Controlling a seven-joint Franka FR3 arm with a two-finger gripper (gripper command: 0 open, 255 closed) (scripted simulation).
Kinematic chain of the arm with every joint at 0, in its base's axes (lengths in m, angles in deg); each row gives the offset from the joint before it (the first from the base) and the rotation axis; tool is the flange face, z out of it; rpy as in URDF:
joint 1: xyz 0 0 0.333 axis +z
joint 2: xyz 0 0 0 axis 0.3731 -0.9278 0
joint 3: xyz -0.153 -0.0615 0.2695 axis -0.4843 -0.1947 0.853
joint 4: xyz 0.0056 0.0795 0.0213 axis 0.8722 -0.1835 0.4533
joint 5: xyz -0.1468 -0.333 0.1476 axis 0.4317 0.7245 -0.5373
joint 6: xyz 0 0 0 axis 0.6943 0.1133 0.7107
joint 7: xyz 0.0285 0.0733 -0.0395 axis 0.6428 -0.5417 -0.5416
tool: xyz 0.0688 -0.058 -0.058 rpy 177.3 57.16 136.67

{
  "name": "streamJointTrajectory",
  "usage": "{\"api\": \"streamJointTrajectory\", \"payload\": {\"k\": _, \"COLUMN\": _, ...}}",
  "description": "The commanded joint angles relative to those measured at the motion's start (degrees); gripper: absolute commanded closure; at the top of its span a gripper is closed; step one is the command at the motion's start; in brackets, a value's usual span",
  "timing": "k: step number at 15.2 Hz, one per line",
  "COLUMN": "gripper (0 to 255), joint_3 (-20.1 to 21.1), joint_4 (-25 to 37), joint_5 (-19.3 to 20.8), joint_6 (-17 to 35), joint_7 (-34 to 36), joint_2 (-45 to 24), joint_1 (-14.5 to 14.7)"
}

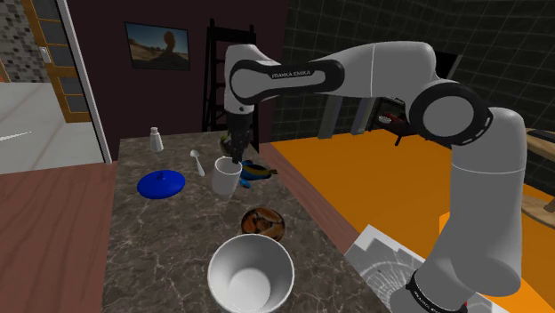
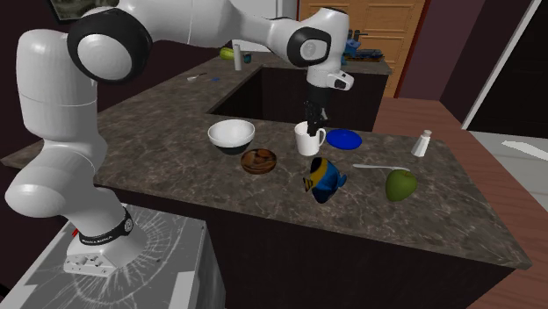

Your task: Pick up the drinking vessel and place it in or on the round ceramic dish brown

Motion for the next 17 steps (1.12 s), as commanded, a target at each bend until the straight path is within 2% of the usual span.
{"api": "streamJointTrajectory", "payload": {"k": 1, "gripper": 255, "joint_3": 0.0, "joint_4": 1.8, "joint_5": 0.0, "joint_6": -1.7, "joint_7": 0.0, "joint_2": -0.2, "joint_1": 0.0}}
{"api": "streamJointTrajectory", "payload": {"k": 2, "gripper": 255, "joint_3": 0.0, "joint_4": 2.5, "joint_5": 0.0, "joint_6": -2.4, "joint_7": 0.0, "joint_2": -0.1, "joint_1": 0.1}}
{"api": "streamJointTrajectory", "payload": {"k": 7, "gripper": 255, "joint_3": 1.0, "joint_4": -13.8, "joint_5": -2.0, "joint_6": 1.7, "joint_7": 1.0, "joint_2": 12.3, "joint_1": 0.0}}
{"api": "streamJointTrajectory", "payload": {"k": 13, "gripper": 255, "joint_3": 2.2, "joint_4": -28.8, "joint_5": -4.7, "joint_6": 3.7, "joint_7": 2.2, "joint_2": 25.6, "joint_1": 0.7}}
{"api": "streamJointTrajectory", "payload": {"k": 15, "gripper": 255, "joint_3": 2.5, "joint_4": -32.9, "joint_5": -5.7, "joint_6": 3.8, "joint_7": 2.6, "joint_2": 29.7, "joint_1": 1.2}}
{"api": "streamJointTrajectory", "payload": {"k": 17, "gripper": 255, "joint_3": 2.5, "joint_4": -34.1, "joint_5": -5.7, "joint_6": 5.3, "joint_7": 2.5, "joint_2": 29.5, "joint_1": 1.2}}
